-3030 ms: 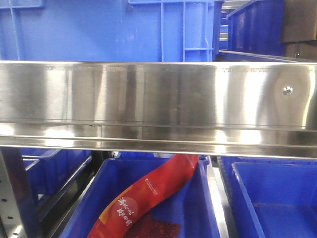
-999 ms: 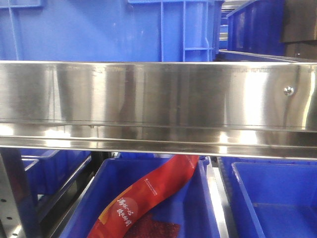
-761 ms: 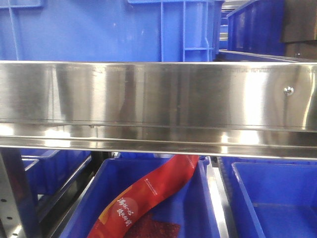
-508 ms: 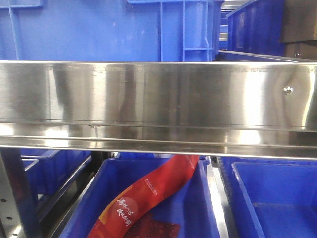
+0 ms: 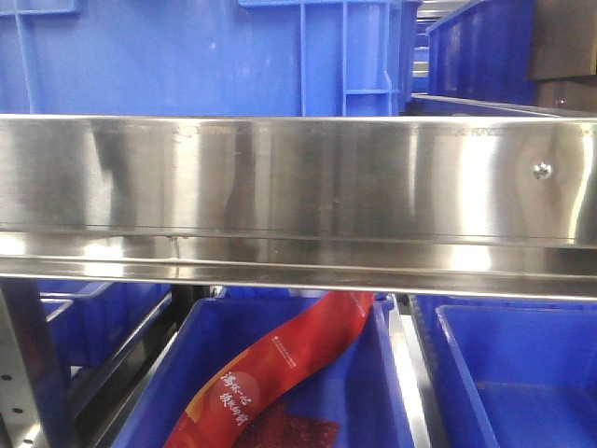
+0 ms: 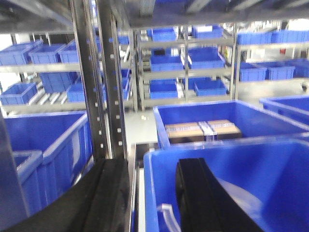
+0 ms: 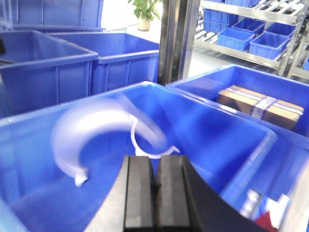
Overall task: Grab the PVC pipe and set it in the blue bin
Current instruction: 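Open both grippers to release the pipe pieces into the bins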
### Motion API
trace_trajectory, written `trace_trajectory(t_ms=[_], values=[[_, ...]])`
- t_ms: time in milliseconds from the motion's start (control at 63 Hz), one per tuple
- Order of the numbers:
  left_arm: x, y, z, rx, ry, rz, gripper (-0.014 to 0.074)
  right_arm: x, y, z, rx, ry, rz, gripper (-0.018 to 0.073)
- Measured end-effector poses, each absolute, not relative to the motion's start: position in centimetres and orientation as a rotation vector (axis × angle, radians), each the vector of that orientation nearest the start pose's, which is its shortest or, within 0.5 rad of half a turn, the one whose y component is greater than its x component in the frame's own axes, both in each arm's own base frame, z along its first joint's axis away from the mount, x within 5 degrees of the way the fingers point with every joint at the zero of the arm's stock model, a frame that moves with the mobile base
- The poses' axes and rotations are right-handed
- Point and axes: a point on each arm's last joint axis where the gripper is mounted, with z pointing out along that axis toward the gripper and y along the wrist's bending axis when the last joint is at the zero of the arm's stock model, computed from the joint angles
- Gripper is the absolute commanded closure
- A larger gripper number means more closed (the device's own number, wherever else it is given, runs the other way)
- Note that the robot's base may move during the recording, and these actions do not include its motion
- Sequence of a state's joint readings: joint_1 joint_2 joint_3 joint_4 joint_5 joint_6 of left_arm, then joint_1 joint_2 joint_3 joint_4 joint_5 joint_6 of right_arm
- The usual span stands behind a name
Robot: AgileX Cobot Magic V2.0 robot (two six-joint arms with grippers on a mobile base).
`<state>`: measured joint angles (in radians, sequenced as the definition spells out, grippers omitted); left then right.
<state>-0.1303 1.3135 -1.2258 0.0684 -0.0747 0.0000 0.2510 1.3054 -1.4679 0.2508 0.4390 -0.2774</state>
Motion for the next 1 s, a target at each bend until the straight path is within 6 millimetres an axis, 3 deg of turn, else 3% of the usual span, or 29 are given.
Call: trace_trajectory(t_ms=[222, 428, 571, 746, 999], values=[[30.4, -4.0, 43.6, 0.139, 1.475, -0.066, 0.0403, 25.9, 6.5, 48.3, -0.326, 1.736, 0.201, 0.0728], [30.2, -4.0, 42.9, 0.142, 1.574, -0.061, 0.0411, 22.7, 5.5, 49.6, -0.335, 1.703, 0.160, 0.0728], [28.8, -3.8, 44.0, 0.132, 1.553, -0.069, 0.0510, 20.2, 4.9, 49.8, -0.314, 1.654, 0.161, 0.0728], [26.1, -3.4, 46.0, 0.125, 1.504, -0.071, 0.0710, 17.6, 4.3, 48.8, -0.274, 1.624, 0.178, 0.0728], [23.1, -3.0, 47.6, 0.125, 1.497, -0.065, 0.0707, 14.9, 3.6, 46.5, -0.234, 1.579, 0.186, 0.0728]])
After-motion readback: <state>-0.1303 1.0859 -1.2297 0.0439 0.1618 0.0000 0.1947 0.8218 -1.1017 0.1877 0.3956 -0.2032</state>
